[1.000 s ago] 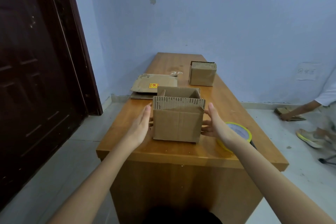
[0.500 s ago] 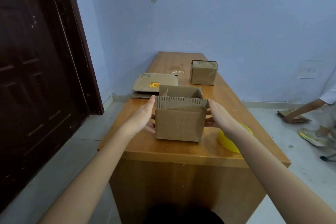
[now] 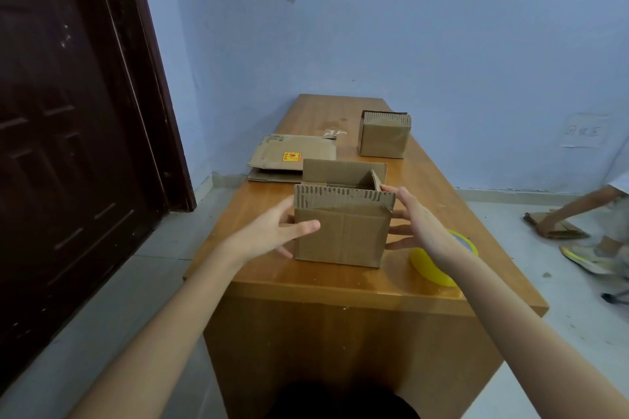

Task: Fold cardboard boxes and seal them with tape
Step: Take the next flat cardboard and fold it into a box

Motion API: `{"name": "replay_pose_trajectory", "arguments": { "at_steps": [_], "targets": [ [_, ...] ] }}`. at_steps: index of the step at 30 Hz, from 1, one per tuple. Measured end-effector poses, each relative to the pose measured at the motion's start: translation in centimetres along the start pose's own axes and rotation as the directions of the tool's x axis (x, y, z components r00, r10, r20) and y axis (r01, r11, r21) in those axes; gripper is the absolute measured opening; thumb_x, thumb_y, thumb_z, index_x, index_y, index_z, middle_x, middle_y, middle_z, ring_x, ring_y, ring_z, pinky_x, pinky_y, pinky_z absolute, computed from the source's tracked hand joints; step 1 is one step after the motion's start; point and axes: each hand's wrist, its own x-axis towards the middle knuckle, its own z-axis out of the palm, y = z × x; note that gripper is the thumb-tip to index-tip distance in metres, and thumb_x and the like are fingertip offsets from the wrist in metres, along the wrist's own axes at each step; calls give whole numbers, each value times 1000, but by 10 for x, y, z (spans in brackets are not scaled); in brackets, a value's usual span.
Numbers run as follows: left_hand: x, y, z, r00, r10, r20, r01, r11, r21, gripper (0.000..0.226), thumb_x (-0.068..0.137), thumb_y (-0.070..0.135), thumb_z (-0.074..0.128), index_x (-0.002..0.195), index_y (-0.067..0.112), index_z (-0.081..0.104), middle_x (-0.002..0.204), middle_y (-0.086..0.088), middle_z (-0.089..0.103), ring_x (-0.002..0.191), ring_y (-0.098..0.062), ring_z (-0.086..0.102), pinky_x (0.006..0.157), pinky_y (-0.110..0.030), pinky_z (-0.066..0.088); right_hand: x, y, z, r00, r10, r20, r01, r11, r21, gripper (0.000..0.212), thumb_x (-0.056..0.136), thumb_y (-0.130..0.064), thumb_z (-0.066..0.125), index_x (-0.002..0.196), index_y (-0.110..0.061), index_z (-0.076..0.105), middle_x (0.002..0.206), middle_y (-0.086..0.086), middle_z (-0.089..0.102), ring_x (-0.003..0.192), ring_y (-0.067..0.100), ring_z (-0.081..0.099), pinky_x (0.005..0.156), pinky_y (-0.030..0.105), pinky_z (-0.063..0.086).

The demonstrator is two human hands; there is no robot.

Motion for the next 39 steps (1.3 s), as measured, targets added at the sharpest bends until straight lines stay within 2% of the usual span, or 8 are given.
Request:
{"name": "replay_pose_trajectory", "arguments": {
  "at_steps": [3,7,15,22,26,31,35,39],
  "targets": [
    [0,2,1,999,-34,-23,34,999,11,75,79,61,46,145,30,26,149,0,35,119,-19,52,64,-23,57,-1,1,-4,999,34,31,-35,999,34,44,99,-51,26,137,-34,42,120,-3,50,106,22,55,67,27,58],
    [-1,3,0,989,-116,-93,103,985,-137,59,92,54,29,144,26,32,142,-9,45,103,-24,60,59,-28,59,-1,6,-8,996,8,85,-9,1000,14,29,97,-53,33,119,-41,48,113,-13,53,108,21,55,74,29,58],
    [-2,6,-3,986,-124,-114,106,983,-151,64,86,58,34,140,25,40,134,-11,51,96,-23,65,58,-35,60,2,3,-8,999,-36,25,37,999,-40,32,94,-50,43,117,-31,53,106,-11,59,94,15,63,66,25,58],
    [4,6,0,974,-102,-201,78,989,-127,46,98,43,38,139,23,42,124,-9,56,88,-21,68,62,-40,60,5,7,-8,997,-64,-37,62,996,-70,32,92,-52,47,112,-31,61,103,-10,65,88,13,66,61,24,58],
    [6,7,3,979,-76,-192,71,997,-34,44,100,42,33,138,24,42,131,-8,53,92,-23,66,58,-33,59,8,6,-9,996,-67,-59,60,992,-107,29,93,-49,48,111,-31,62,100,-10,66,87,12,66,62,24,58],
    [7,8,1,983,-46,-179,69,990,126,38,101,44,29,135,30,38,136,-5,50,78,-21,69,63,-34,60,18,4,-6,995,-43,-87,38,998,-55,16,95,-37,52,97,-27,65,102,-6,64,93,10,60,70,23,53],
    [7,12,0,974,-89,-206,112,988,104,40,100,44,34,138,33,30,138,-12,49,75,-21,70,66,-36,60,26,2,0,984,-47,-171,39,998,-46,18,92,-29,56,91,-15,68,96,1,65,98,17,60,80,31,54],
    [12,16,-6,977,-152,-149,169,980,109,67,98,49,36,148,43,-8,138,-11,49,73,-20,72,60,-33,58,30,-1,-4,989,-17,-147,9,998,-57,16,88,-23,62,104,-19,61,105,4,65,104,21,59,90,38,53]
  ]
}}
